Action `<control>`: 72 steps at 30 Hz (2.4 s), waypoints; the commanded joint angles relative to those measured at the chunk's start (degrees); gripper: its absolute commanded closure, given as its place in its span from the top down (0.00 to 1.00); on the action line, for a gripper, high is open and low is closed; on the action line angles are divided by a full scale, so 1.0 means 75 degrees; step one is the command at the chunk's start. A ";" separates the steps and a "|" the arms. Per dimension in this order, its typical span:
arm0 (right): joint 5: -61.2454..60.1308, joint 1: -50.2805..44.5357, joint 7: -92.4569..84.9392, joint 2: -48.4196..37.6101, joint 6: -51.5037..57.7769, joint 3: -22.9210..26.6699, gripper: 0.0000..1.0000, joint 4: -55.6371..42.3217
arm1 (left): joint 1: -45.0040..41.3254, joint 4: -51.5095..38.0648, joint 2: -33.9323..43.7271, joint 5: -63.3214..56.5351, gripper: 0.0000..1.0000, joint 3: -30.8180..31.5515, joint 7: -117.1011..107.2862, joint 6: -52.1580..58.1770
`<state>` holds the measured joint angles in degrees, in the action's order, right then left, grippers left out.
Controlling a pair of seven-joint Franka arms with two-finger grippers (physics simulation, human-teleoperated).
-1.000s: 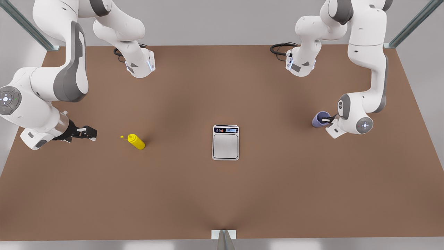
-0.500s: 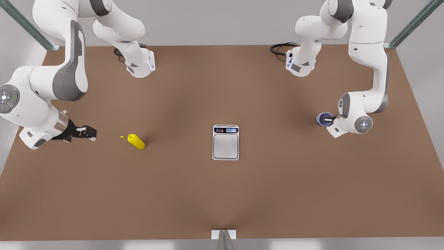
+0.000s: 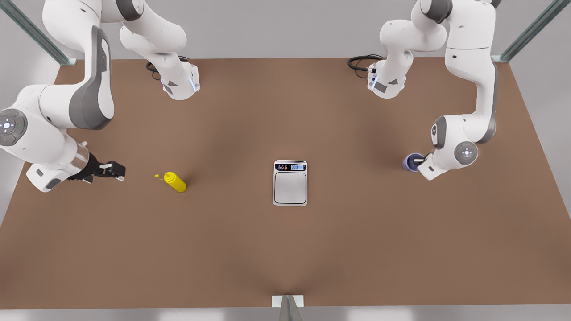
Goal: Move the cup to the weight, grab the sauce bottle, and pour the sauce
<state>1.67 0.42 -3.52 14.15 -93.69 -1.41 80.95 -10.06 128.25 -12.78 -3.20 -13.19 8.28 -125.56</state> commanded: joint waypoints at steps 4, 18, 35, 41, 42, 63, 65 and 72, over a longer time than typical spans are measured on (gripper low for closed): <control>0.0000 0.0002 0.0000 -0.0001 0.0012 0.0000 1.00 0.0000 | -0.0287 -0.0225 -0.0006 0.1610 0.21 -0.0011 0.0032 -0.0110; 0.0012 0.0061 0.0000 -0.0012 0.0234 0.0000 1.00 -0.0012 | -0.1495 -0.1525 -0.0522 0.1915 0.21 0.0656 -0.2042 -0.0544; 0.0117 0.0143 0.0012 -0.0001 0.0258 0.0035 1.00 -0.0106 | -0.3604 -0.5650 -0.3205 0.1833 0.21 0.1360 -0.7116 0.0053; 0.0117 0.0143 0.0012 0.0011 0.0258 0.0023 1.00 -0.0106 | -0.3932 -0.6212 -0.3720 0.1810 0.22 0.1348 -0.8053 0.0183; 0.0117 0.0143 0.0012 0.0023 0.0258 0.0023 1.00 -0.0106 | -0.4050 -0.6424 -0.3874 0.1786 0.22 0.1348 -0.8124 0.0194; -0.0351 0.0143 -0.1707 -0.0059 0.0305 -0.0012 1.00 0.0035 | -0.3792 -0.7268 -0.2538 0.2172 0.72 -0.0139 -0.6063 0.3170; -0.1088 0.0669 -0.5924 0.0058 -0.0386 0.0012 1.00 0.0748 | -0.3757 -0.7209 -0.2409 0.2359 1.00 -0.1684 -0.4156 0.4212; -0.4546 0.3506 -1.4284 0.2519 -0.0668 0.0012 1.00 0.2073 | 0.1128 -0.5264 0.0286 0.1388 1.00 0.1052 -0.1128 0.3909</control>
<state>-34.26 27.79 -113.36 32.94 -98.62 -1.37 98.63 0.53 88.49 -10.49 10.70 -2.34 -0.30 -96.25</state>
